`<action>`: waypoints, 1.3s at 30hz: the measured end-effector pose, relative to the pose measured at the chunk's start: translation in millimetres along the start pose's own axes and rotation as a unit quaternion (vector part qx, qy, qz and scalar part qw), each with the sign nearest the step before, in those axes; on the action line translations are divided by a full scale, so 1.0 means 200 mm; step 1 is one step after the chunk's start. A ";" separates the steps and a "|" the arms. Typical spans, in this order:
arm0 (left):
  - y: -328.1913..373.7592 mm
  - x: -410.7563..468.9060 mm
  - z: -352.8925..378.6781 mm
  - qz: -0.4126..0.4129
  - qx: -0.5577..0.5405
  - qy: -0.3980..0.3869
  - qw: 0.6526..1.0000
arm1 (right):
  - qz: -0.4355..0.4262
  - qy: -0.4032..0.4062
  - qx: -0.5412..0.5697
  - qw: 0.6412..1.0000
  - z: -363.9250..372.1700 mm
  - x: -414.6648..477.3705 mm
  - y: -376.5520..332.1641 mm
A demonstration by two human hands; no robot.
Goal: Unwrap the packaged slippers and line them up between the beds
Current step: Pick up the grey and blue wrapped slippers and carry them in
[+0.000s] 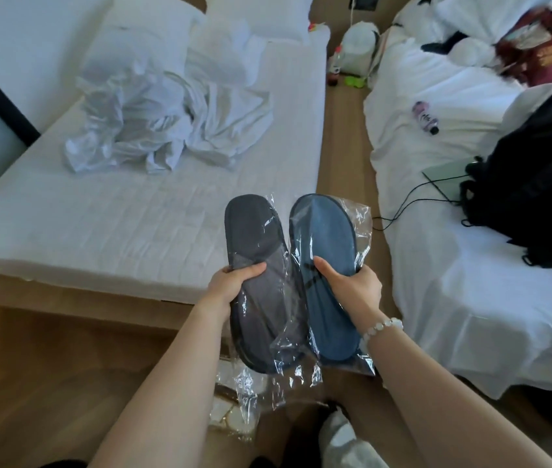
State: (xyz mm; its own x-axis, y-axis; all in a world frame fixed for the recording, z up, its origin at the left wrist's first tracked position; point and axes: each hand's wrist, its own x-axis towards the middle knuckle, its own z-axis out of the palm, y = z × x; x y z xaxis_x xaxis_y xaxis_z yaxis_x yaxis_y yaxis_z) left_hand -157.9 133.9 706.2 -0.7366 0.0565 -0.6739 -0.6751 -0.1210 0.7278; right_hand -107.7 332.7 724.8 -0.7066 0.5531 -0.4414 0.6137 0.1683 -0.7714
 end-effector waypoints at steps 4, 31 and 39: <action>0.08 0.05 0.24 0.006 0.020 -0.023 1.000 | 0.007 0.002 0.024 1.000 -0.16 0.16 -0.02; 0.96 0.78 1.38 0.104 0.052 0.015 0.993 | -0.052 0.004 0.032 0.998 -0.73 1.46 -0.77; 1.07 1.31 1.39 0.054 0.057 0.024 0.997 | -0.019 0.014 0.014 1.000 -0.45 1.95 -0.85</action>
State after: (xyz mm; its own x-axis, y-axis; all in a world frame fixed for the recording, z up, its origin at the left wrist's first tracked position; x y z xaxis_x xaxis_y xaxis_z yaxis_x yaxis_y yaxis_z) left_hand -507.2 399.1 721.2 -0.8046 0.0011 -0.5938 -0.5938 -0.0112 0.8045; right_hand -455.2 593.0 725.5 -0.7184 0.5699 -0.3988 0.5765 0.1671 -0.7998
